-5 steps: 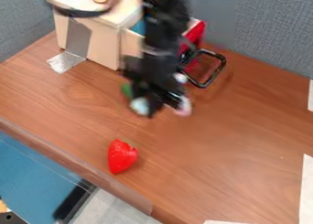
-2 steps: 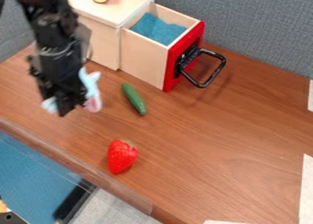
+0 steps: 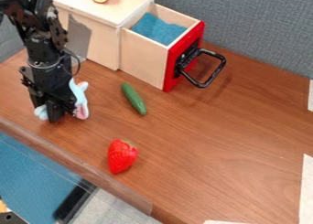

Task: Put the mouse on the bottom left of the table

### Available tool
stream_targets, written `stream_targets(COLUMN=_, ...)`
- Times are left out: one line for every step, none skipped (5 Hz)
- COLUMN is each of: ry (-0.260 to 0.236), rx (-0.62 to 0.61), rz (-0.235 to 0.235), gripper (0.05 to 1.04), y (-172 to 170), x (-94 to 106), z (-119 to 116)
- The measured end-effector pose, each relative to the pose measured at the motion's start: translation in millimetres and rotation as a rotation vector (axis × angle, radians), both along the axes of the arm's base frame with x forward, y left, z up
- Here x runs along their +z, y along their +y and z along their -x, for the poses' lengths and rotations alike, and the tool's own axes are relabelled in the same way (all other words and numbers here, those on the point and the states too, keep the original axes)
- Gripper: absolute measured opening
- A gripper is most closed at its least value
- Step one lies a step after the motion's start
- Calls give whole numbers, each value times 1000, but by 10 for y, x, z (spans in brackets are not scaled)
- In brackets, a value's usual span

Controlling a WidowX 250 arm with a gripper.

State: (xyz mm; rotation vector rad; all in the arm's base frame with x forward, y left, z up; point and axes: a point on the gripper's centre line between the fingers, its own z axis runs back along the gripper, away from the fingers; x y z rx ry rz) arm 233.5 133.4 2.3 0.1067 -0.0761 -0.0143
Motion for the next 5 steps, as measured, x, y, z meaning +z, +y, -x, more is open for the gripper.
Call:
stream_targets(ry=4, rx=11, rz=6, gripper=394, y=51, x=0, z=-21)
stream_targets(ry=42, rx=32, rz=29, gripper=707, y=42, x=45, z=13)
stream_targets(ry=36, rx=43, rz=44, gripper=971, y=27, x=330, z=-9)
stream_targets(ry=28, rx=70, rz=42, gripper=1003, y=58, x=656, z=27)
stream_targets(ry=28, rx=56, rz=40, gripper=1001, y=37, x=779, z=63)
